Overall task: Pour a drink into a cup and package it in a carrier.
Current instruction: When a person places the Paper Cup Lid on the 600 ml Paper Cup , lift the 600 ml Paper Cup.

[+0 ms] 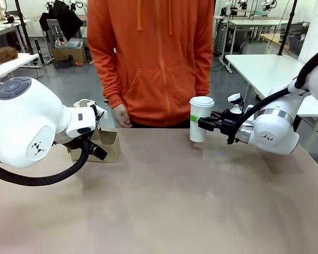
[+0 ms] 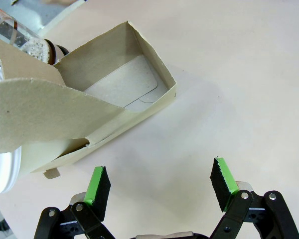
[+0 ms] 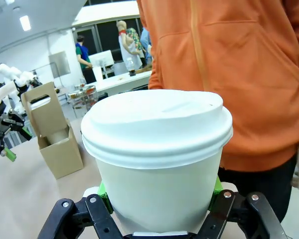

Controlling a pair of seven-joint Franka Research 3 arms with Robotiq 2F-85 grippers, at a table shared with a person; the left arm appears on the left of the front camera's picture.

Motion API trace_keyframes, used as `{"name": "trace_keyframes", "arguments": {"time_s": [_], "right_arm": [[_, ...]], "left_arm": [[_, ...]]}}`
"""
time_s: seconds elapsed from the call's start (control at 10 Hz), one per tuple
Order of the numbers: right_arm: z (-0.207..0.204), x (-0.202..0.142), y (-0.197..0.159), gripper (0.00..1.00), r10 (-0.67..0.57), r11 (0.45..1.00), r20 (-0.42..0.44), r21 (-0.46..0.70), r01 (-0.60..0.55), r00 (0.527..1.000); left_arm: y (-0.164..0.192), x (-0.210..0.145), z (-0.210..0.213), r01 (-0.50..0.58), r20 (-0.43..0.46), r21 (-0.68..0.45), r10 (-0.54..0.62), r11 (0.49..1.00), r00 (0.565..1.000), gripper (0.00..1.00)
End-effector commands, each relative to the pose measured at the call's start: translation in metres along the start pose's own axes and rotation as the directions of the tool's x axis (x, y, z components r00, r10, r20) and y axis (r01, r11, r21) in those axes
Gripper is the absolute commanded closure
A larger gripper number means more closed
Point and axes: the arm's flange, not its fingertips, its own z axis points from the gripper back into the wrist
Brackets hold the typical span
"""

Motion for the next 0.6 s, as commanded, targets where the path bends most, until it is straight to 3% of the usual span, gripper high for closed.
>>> {"name": "trace_keyframes", "arguments": {"time_s": [0.0, 0.5], "right_arm": [[-0.0026, 0.0050, 0.0018, 0.20, 0.006, 1.000, 0.007, 0.001, -0.006, 1.000], [-0.0026, 0.0050, 0.0018, 0.20, 0.006, 1.000, 0.007, 0.001, -0.006, 1.000]], "left_arm": [[-0.0001, 0.0000, 0.0004, 0.000, 0.001, -0.001, 0.000, 1.000, 1.000, 0.00], [-0.0001, 0.0000, 0.0004, 0.000, 0.001, -0.001, 0.000, 1.000, 1.000, 0.00]]}}
